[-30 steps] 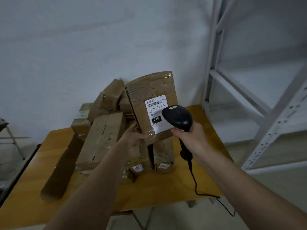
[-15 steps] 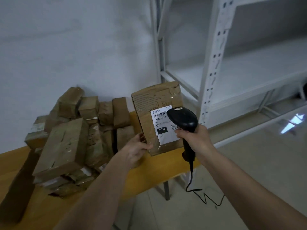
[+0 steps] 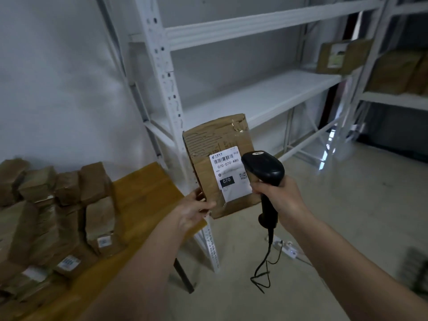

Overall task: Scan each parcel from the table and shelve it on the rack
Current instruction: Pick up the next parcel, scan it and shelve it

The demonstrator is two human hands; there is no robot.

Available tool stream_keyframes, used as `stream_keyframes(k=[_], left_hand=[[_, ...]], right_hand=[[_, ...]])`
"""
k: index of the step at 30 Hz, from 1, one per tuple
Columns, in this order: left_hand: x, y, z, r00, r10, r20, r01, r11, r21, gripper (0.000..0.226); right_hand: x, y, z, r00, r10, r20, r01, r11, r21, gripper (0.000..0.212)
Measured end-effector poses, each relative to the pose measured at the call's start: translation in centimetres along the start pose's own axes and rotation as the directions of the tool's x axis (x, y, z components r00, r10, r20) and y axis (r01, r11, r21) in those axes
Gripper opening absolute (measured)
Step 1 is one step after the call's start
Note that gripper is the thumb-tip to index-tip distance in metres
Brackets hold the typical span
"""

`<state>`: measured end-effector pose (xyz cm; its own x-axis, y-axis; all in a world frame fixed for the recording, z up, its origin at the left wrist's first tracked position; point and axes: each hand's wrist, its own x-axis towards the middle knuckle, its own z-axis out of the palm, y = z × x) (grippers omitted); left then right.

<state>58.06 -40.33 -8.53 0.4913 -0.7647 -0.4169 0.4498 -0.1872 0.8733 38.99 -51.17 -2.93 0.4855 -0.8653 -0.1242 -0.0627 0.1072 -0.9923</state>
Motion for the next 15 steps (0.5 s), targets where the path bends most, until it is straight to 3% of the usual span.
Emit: stream_keyframes(k=[11, 15], left_hand=[[6.6, 3.5, 14.3, 0.976, 0.064, 0.208, -0.036, 0.99, -0.135, 0.035], [11.1, 6.5, 19.1, 0.981, 0.055, 0.186, -0.014, 0.976, -0.216, 0.015]], right_hand=[[5.4, -5.3, -12.5, 0.966, -0.12, -0.228, 0.129, 0.991, 0.027, 0.015], [10.3, -8.3, -15.6, 0.95, -0.157, -0.269, 0.176, 0.983, 0.047, 0.016]])
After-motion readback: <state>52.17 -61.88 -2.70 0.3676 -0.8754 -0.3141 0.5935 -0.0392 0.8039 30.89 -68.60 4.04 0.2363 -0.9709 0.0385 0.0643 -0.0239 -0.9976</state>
